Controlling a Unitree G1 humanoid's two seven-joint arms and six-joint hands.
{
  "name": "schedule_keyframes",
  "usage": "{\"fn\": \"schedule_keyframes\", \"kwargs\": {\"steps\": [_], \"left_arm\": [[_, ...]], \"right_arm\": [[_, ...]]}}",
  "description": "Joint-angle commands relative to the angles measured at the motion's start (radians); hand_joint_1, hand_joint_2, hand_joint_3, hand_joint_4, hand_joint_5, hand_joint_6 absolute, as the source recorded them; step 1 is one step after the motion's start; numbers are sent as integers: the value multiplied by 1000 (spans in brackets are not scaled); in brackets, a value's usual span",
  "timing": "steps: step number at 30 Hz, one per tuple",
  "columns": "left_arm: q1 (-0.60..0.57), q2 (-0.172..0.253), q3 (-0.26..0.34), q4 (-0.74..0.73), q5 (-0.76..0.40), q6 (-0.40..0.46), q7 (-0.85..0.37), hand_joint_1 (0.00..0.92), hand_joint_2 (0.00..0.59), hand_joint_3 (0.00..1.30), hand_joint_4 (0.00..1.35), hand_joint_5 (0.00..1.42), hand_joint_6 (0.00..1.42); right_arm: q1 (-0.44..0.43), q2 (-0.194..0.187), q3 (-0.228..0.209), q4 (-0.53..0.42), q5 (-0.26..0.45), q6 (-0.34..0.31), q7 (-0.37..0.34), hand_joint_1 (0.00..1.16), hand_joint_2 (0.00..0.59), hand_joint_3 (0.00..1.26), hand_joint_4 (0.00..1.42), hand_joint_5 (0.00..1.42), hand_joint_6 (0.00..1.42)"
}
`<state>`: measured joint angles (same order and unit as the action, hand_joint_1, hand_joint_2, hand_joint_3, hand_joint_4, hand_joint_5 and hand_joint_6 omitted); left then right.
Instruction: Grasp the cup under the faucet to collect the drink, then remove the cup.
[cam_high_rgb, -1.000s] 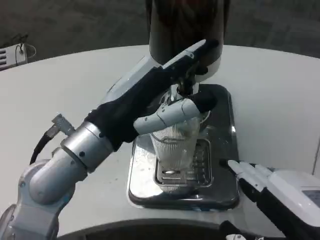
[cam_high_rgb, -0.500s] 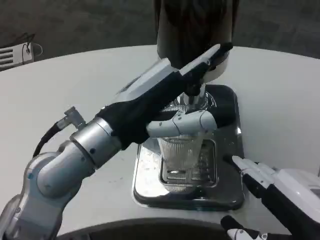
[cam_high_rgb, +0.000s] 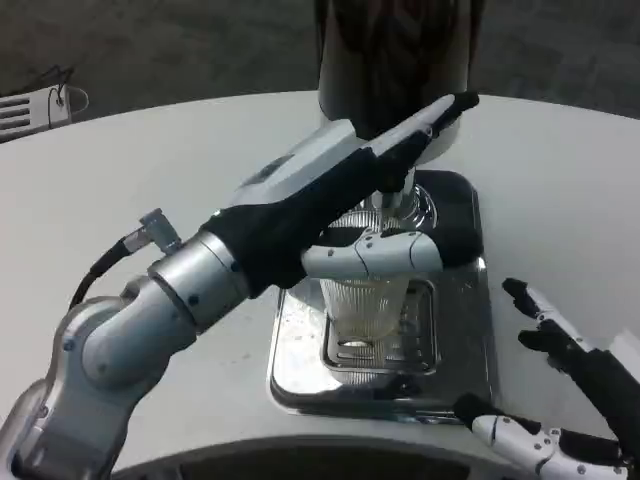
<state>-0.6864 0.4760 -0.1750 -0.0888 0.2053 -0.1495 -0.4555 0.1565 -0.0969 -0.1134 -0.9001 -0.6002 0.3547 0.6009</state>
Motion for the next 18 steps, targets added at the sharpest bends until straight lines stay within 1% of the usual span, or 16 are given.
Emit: {"fn": "schedule_keyframes", "kwargs": {"steps": [1,7,12,15,18], "left_arm": [[12,23,-35,33,32,7,-52,0,29,0,0,28,133],[6,29,-38,38,31,2,-53,0,27,0,0,27,129],[3,33,-37,39,32,-1,-55,0,26,0,0,26,127],[2,34,-37,38,33,-2,-55,0,26,0,0,26,126],[1,36,-35,36,33,-3,-54,0,26,0,0,26,126]], "right_arm": [[27,13,-1,79,77,-44,-115,693,261,0,0,111,89],[30,3,12,181,162,-109,-234,701,258,0,0,111,92],[9,-11,24,254,219,-172,-302,730,239,0,0,78,96],[-9,-23,36,294,237,-208,-336,747,230,0,0,63,96],[-27,-31,52,324,247,-222,-368,776,216,0,0,61,81]]}}
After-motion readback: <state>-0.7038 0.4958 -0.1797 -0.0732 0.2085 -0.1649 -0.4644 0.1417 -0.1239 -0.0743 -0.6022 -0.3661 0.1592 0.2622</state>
